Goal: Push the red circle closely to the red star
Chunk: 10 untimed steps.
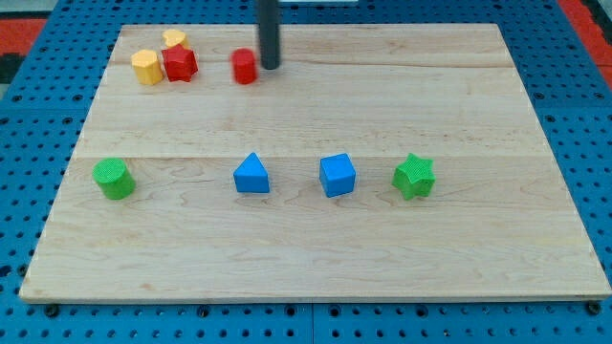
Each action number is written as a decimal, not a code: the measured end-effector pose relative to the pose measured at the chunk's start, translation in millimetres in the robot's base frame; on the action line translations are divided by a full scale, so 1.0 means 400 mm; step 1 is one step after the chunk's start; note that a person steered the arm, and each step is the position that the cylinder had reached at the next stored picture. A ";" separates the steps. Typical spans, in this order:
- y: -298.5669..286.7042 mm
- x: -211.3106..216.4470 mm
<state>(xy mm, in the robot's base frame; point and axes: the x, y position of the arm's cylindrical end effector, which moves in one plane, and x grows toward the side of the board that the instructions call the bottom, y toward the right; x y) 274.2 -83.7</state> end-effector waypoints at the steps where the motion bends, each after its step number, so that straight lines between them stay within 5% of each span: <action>1: 0.048 0.032; 5: 0.451 0.272; 10: 0.446 0.253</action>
